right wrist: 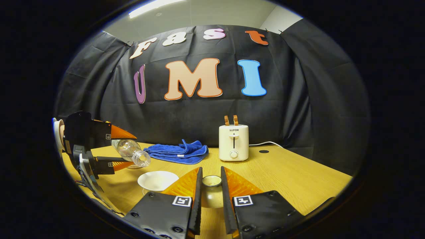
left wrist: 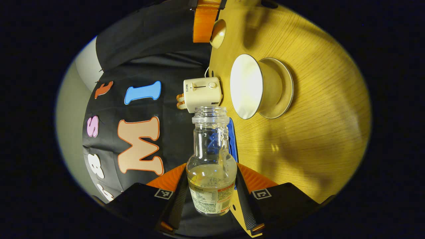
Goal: Open the teacup lid with one hand, grasp the water bottle and pour water into the teacup with the other hand; after pouring, place the water bottle on the coaster and then close the teacup lid.
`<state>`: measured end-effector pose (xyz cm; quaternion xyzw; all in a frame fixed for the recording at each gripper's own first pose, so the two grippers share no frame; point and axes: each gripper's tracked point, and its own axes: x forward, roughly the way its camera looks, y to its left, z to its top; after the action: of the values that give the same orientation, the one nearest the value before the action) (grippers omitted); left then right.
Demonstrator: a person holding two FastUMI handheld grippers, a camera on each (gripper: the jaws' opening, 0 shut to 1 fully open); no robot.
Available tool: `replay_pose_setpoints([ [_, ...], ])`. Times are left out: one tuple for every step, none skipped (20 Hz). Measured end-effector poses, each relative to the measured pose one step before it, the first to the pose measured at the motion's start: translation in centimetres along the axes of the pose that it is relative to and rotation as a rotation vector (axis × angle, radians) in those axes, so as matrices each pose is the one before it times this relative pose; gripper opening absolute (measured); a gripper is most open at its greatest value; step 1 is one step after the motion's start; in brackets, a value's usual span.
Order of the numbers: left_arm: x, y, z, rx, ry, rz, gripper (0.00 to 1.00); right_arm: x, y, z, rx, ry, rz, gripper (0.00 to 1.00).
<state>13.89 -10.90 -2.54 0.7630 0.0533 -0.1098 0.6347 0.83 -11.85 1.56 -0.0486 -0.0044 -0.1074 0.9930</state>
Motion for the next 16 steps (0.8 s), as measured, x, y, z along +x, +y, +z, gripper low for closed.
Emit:
replay_pose_setpoints([
  [-0.016,0.087,-0.016,0.01014,-0.00216,-0.00128,0.71,0.048,-0.044,0.032,-0.00031,-0.00053,-0.00222,0.32],
  [0.055,-0.033,-0.017,0.00843,0.00055,-0.00089,0.71,-0.054,-0.068,0.024,-0.00222,-0.00205,-0.00219,0.32],
  [0.073,-0.018,-0.127,0.00801,0.00187,-0.00253,0.71,0.051,0.02,0.042,-0.00097,-0.00146,-0.00014,0.32],
  [0.064,0.032,-0.075,0.00972,0.00387,0.00134,0.71,-0.012,0.018,-0.122,0.00166,0.00223,0.00003,0.32],
  [-0.07,0.109,-0.091,0.0075,0.00076,0.00079,0.71,0.031,0.008,-0.001,-0.0004,-0.00074,-0.00026,0.32],
  [0.023,0.099,0.072,0.0092,-0.00341,0.00181,0.71,-0.052,-0.066,-0.028,0.00021,0.00141,0.00013,0.32],
  [-0.061,0.219,0.039,0.01362,-0.00091,0.00563,0.71,0.014,-0.02,0.01,0.00044,0.00024,-0.00016,0.31],
  [0.026,0.17,0.034,0.01215,-0.00173,0.00481,0.7,-0.039,0.05,0.112,-0.00213,-0.00241,0.00001,0.31],
  [0.042,0.258,-0.016,0.00949,-0.00081,0.00235,0.71,0.056,0.021,0.082,0.00046,0.00002,-0.00017,0.32],
  [0.056,0.012,0.093,0.00814,-0.00015,-0.00131,0.71,-0.012,-0.018,-0.241,0.0022,0.00354,0.00035,0.31],
  [0.025,0.158,0.068,0.00913,-0.002,0.00216,0.71,-0.003,-0.037,0.051,-0.00167,-0.00234,-0.00017,0.32],
  [0.043,0.226,0.168,0.00961,-0.00361,0.00123,0.71,0.022,0.022,0.077,-0.0012,-0.00151,0.0003,0.32],
  [0.043,0.115,0.086,0.0081,-0.0029,0.00185,0.71,0.023,-0.008,-0.016,0.002,0.00255,-0.00029,0.32],
  [0.041,0.084,0.043,0.00963,-0.00036,0.00044,0.71,-0.022,0.017,-0.041,-0.00137,-0.00149,0.00019,0.32],
  [-0.143,0.153,0.0,0.01014,-0.00248,0.00279,0.71,-0.044,-0.012,0.021,-0.00025,-0.00054,-0.00013,0.32],
  [0.04,0.019,-0.02,0.00798,-0.00147,0.00077,0.71,-0.031,0.024,-0.037,0.00089,0.00135,0.00021,0.32],
])
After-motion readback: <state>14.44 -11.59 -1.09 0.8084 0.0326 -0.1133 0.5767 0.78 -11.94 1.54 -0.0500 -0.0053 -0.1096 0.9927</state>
